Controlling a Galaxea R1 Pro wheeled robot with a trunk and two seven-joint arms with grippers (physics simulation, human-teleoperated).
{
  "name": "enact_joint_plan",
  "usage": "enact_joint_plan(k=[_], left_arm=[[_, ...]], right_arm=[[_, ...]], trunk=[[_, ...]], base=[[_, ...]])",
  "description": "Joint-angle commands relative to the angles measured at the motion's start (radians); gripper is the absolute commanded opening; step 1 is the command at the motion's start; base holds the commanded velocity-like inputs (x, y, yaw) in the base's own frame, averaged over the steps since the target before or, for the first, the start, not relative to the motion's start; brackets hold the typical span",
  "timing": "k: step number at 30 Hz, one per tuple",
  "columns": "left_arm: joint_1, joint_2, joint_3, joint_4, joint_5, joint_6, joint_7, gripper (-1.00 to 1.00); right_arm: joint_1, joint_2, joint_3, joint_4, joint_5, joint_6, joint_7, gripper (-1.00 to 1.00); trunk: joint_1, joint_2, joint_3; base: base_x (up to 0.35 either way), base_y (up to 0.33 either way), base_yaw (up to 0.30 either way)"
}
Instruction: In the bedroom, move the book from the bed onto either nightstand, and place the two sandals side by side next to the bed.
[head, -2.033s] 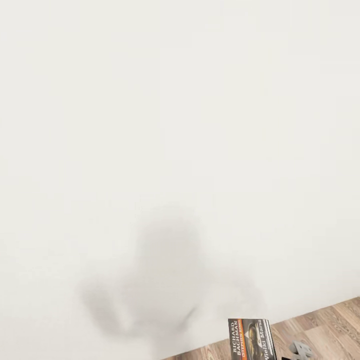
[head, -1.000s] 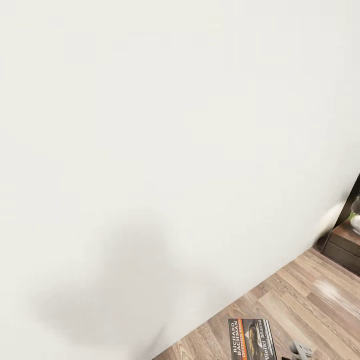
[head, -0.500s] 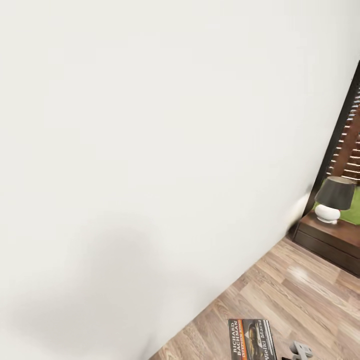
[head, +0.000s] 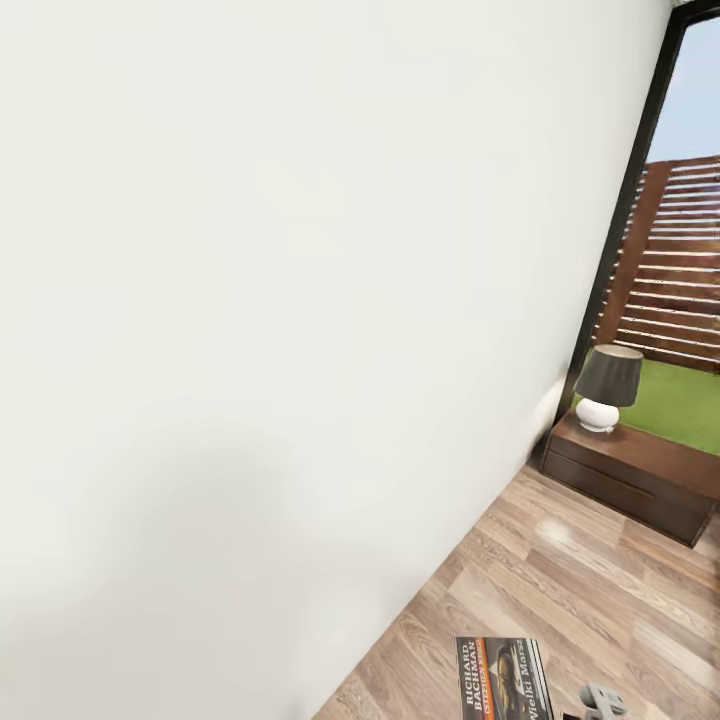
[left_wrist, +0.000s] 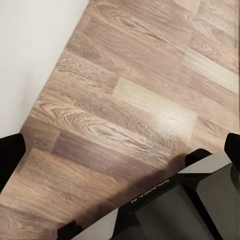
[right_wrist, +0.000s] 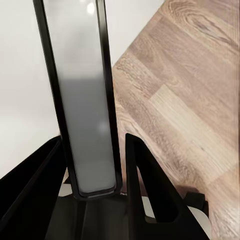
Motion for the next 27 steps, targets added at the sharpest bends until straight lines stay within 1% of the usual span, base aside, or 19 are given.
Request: enact_joint_plan(k=[1,27], left_arm=[[-0.001,0.0,0.008,0.0,-0.011,-0.005,-0.004,1.0],[-0.001,0.0,0.008,0.001,-0.011,-0.005,-0.004,1.0]], right_arm=[[-0.002,0.0,0.005,0.002,-0.011,0.006,0.004,-1.0],[-0.002,0.0,0.006,0.002,-0.011,0.006,0.004,-1.0]], trunk=[[0.001,-0.002,-0.002],[0.001,-0.002,-0.002]], base=[[0.029,0.0,-0.284],[0.002,0.0,-0.284]])
